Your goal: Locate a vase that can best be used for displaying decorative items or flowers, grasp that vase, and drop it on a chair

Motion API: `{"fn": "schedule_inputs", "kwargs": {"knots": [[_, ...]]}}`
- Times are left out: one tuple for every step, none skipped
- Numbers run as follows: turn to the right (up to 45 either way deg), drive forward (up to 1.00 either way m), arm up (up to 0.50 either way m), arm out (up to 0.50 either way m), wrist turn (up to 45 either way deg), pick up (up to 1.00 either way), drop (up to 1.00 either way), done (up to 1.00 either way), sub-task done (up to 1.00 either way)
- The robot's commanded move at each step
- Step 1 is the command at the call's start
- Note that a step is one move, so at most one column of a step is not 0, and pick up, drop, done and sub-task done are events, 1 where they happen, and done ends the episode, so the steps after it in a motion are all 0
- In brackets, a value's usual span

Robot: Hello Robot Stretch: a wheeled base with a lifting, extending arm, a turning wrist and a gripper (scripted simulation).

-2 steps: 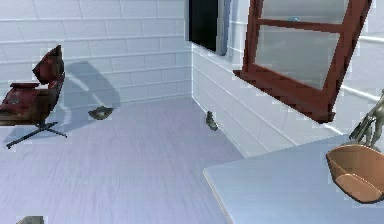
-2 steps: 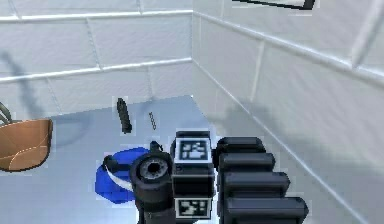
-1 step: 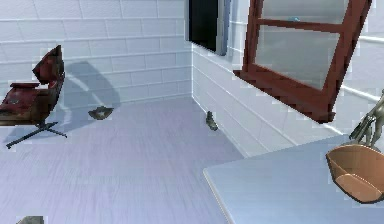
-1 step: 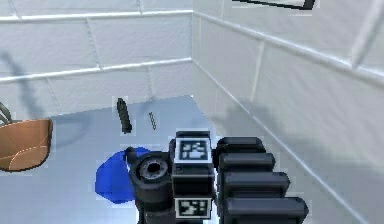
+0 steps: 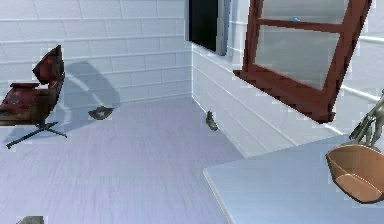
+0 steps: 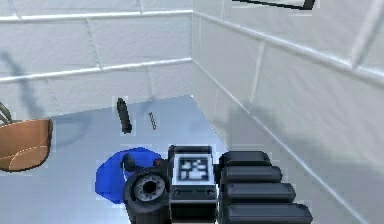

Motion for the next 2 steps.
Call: {"fn": "schedule_inputs", "kwargs": {"knots": [[0.0, 0.0, -0.2, 0.0, 0.0, 0.0, 0.0, 0.0, 0.0], [0.0, 0.0, 0.0, 0.0, 0.0, 1.0, 0.0, 0.0, 0.0]]}}
